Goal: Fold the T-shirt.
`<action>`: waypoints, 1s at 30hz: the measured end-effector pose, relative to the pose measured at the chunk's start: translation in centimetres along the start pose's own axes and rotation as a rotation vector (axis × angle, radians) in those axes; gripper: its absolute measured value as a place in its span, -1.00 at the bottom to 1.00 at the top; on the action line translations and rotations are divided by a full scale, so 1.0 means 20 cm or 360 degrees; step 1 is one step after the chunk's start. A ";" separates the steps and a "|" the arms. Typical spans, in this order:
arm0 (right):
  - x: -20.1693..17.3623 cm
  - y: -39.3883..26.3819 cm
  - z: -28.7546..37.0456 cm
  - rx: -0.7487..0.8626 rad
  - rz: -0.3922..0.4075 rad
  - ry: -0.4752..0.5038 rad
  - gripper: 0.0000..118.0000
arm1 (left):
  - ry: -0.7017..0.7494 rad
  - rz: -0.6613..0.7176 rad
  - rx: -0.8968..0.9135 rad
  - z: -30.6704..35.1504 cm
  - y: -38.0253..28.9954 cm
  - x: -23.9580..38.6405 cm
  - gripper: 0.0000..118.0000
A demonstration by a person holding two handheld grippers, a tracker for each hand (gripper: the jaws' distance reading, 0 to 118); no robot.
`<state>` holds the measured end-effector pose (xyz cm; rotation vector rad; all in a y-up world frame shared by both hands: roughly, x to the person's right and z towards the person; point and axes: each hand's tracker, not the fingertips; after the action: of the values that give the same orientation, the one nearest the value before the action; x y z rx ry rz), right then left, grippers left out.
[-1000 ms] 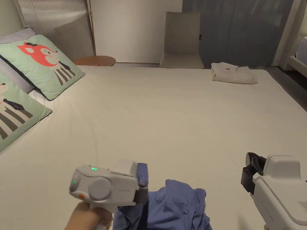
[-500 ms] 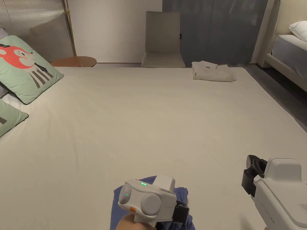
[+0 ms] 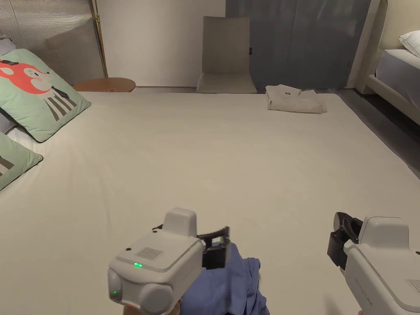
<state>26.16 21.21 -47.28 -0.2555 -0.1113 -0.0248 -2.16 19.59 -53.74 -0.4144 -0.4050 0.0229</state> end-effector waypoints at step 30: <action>0.16 -0.04 0.05 -0.0039 -0.0045 -0.0092 -0.99 | 0.0050 -0.0104 -0.0388 -0.37 -0.46 0.41 -1.00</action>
<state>29.14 20.58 -45.70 -0.2794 -0.1719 -0.0468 7.73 9.08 -53.25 -0.6408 -0.3916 -0.0973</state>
